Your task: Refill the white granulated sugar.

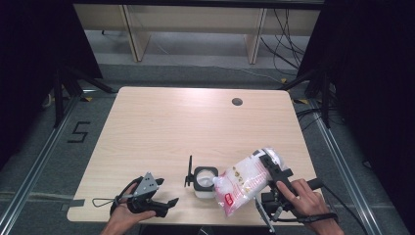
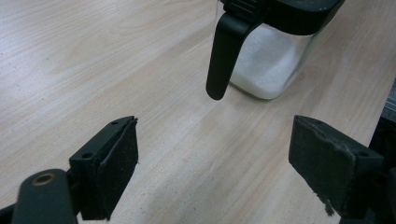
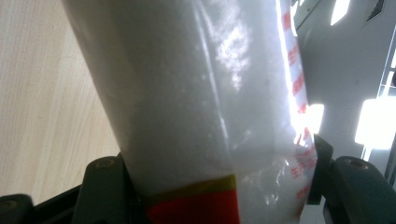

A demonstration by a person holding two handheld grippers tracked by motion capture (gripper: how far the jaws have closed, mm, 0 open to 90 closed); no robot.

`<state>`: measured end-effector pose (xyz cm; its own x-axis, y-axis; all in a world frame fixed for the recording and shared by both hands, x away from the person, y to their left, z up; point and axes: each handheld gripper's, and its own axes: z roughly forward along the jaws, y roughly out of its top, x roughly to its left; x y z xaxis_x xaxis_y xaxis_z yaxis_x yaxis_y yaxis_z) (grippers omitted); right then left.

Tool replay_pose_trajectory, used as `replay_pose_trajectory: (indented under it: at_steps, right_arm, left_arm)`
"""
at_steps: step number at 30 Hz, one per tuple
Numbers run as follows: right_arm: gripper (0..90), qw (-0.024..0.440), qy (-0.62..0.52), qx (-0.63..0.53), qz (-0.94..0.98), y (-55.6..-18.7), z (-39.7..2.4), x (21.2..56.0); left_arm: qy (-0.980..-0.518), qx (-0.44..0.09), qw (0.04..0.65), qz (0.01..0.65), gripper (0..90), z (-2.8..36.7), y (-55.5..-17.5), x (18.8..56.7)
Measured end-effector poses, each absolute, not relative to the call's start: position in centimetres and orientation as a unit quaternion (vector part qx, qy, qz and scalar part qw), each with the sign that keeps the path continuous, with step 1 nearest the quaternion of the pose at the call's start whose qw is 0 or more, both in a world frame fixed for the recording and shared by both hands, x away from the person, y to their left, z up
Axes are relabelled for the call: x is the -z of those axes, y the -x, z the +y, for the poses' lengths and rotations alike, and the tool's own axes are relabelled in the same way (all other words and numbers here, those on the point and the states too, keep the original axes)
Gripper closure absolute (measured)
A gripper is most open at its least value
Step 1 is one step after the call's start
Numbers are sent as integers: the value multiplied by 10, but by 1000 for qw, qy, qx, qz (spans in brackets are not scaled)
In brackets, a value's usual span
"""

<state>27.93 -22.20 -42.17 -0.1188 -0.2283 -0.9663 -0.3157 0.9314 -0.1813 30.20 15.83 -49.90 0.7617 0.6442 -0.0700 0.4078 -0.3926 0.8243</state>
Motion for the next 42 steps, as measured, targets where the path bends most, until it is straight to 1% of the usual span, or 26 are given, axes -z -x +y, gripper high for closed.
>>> replay_pose_trajectory:
  at_steps: [1, 3, 5, 6, 7, 13, 17, 19, 22, 23, 27, 28, 30, 31, 33, 35, 36, 41, 42]
  right_arm:
    - [397, 634, 166, -38, 755, -279, -223, 424]
    - [397, 636, 179, -31, 750, -279, -221, 423]
    - [397, 634, 164, -36, 754, -278, -222, 425]
    - [397, 636, 179, -35, 750, -279, -222, 423]
    - [397, 632, 164, -40, 756, -279, -223, 425]
    - [398, 633, 161, -40, 756, -279, -223, 425]
    - [399, 632, 178, -23, 753, -278, -221, 420]
    - [400, 638, 170, -41, 750, -279, -223, 422]
    - [400, 632, 164, -38, 757, -279, -223, 421]
    - [401, 642, 177, -46, 745, -281, -223, 420]
    - [402, 632, 155, -45, 758, -279, -224, 420]
    - [402, 635, 155, -51, 755, -280, -225, 420]
    - [403, 639, 165, -48, 750, -280, -224, 418]
    - [403, 635, 156, -50, 755, -279, -224, 418]
    - [403, 635, 150, -56, 756, -278, -225, 417]
    - [404, 642, 161, -55, 747, -279, -225, 416]
    - [404, 638, 141, -62, 754, -277, -226, 419]
    - [405, 637, 147, -58, 755, -277, -225, 419]
    - [405, 640, 163, -53, 749, -278, -225, 417]
  left_arm:
    - [-821, -130, 450, 325, 154, 158, -302, 499]
    - [-821, -133, 450, 324, 154, 158, -302, 498]
    - [-822, -133, 451, 321, 154, 159, -302, 499]
    - [-821, -135, 452, 322, 154, 159, -302, 499]
    - [-820, -134, 453, 323, 154, 159, -302, 499]
    - [-820, -134, 453, 324, 154, 159, -302, 499]
    - [-826, -136, 446, 316, 154, 160, -303, 499]
    - [-828, -134, 442, 318, 154, 160, -302, 498]
    - [-822, -137, 452, 317, 154, 160, -303, 499]
    - [-823, -137, 450, 318, 154, 160, -303, 499]
    - [-821, -136, 454, 319, 154, 159, -302, 499]
    - [-819, -133, 453, 327, 154, 159, -302, 500]
    - [-822, -138, 453, 316, 154, 160, -303, 499]
    - [-819, -134, 451, 328, 154, 159, -302, 500]
    - [-819, -135, 452, 326, 154, 160, -302, 499]
    - [-819, -135, 452, 326, 154, 160, -302, 499]
    - [-818, -131, 453, 330, 154, 159, -301, 500]
    - [-819, -135, 452, 326, 154, 160, -302, 499]
    - [-821, -135, 450, 325, 154, 160, -302, 499]
